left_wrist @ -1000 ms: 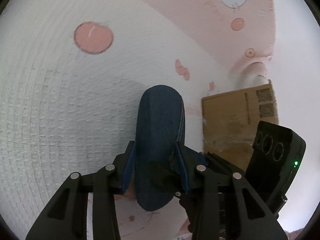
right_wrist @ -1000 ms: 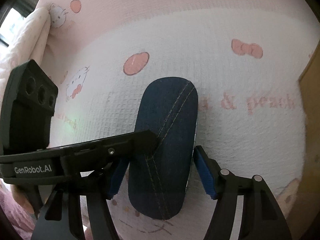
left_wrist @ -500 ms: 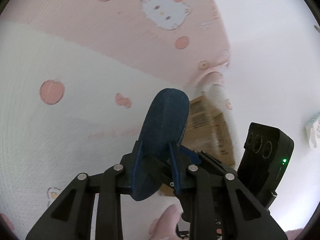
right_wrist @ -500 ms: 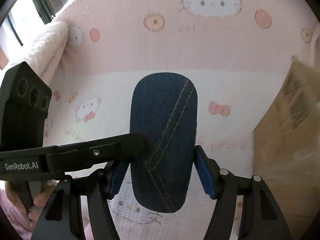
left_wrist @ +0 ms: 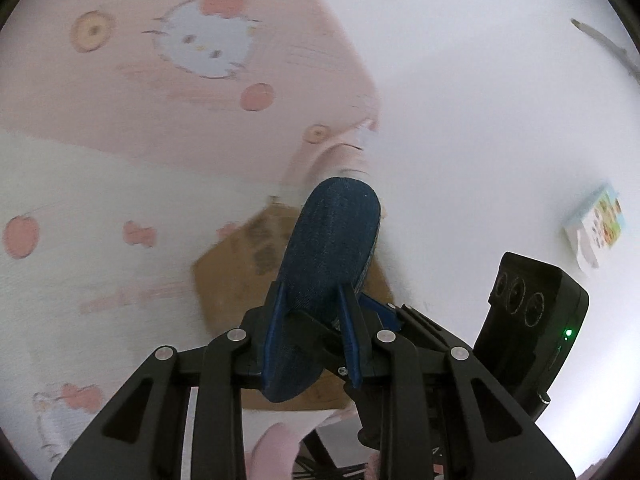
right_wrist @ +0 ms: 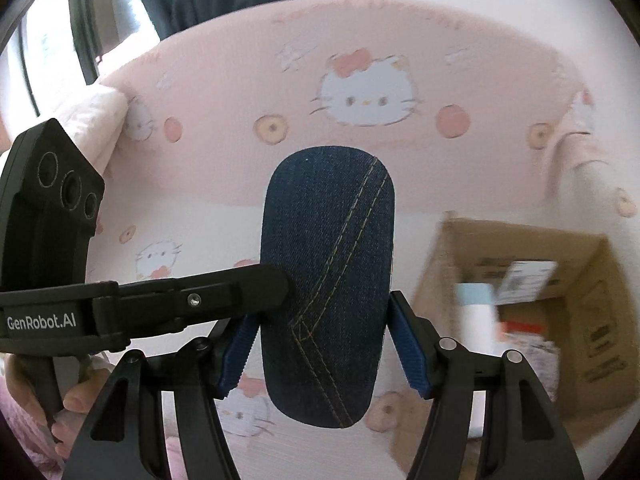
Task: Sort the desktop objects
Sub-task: 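Lift the glasses case with the left gripper and carry it toward the box, then lower the glasses case into the box and open the left gripper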
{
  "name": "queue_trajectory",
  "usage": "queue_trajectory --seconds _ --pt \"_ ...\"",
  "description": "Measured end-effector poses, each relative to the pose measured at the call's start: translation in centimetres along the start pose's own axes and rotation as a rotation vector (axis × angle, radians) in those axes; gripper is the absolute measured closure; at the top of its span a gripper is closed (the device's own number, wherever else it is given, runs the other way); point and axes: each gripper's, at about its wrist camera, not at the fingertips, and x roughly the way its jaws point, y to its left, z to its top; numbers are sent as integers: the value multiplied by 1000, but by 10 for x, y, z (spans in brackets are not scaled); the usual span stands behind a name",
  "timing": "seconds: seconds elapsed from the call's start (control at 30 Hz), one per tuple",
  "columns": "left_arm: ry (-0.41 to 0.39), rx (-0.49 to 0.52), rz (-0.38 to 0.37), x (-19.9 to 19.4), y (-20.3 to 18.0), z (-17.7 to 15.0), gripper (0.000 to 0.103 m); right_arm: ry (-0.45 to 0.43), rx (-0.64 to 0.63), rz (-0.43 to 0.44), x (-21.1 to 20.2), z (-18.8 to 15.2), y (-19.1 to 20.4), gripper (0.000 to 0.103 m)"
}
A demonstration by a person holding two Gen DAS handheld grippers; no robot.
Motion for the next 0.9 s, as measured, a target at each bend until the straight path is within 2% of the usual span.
queue_trajectory --seconds 0.13,0.27,0.4,0.57,0.73,0.9 --pt "25 58 -28 27 -32 -9 74 -23 14 -60 -27 -2 -27 41" --pt "98 70 -55 63 -54 -20 74 -16 25 -126 -46 -12 -56 41" --pt "189 105 -36 110 -73 -32 73 14 75 -178 -56 -31 -93 41" --pt "265 164 -11 161 -92 -34 73 55 176 -182 -55 -49 -145 41" --pt "316 159 -8 207 -99 -21 72 64 240 -205 -53 -46 -185 41" --pt "359 113 24 243 -92 -13 71 119 262 -199 -36 -38 -220 41"
